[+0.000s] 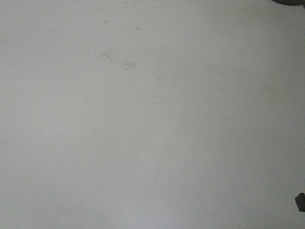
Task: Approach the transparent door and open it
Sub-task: 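Drive the base forward across the grey floor toward the glass door, then drive up to the glass sliding door and stop before its frame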
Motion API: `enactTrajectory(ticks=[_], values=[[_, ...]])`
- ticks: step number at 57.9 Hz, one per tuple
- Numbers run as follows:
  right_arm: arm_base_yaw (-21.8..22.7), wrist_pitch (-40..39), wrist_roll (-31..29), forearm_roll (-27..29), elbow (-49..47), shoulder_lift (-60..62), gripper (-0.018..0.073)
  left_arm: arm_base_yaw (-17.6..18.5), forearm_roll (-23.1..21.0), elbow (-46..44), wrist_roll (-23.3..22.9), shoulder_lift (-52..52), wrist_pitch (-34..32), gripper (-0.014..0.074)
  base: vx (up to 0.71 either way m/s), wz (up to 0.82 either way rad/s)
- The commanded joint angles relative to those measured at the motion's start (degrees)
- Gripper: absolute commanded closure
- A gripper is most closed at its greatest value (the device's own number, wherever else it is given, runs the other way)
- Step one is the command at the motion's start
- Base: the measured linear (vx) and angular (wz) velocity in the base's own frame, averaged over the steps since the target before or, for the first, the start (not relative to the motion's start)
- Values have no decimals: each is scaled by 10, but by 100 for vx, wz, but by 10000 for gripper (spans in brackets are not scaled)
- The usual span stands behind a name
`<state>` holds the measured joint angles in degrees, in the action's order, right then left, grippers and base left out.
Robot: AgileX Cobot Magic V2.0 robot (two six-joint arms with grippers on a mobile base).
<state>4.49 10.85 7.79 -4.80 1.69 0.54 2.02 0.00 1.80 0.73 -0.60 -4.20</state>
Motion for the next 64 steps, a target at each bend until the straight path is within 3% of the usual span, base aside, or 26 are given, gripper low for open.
enactTrajectory(ticks=[1,64], values=[[2,-47,-3,-2,3,9,568,3,-3,9,-2,-9,-47,603,49,36],[2,-47,-3,-2,3,9,568,3,-3,9,-2,-9,-47,603,53,58]])
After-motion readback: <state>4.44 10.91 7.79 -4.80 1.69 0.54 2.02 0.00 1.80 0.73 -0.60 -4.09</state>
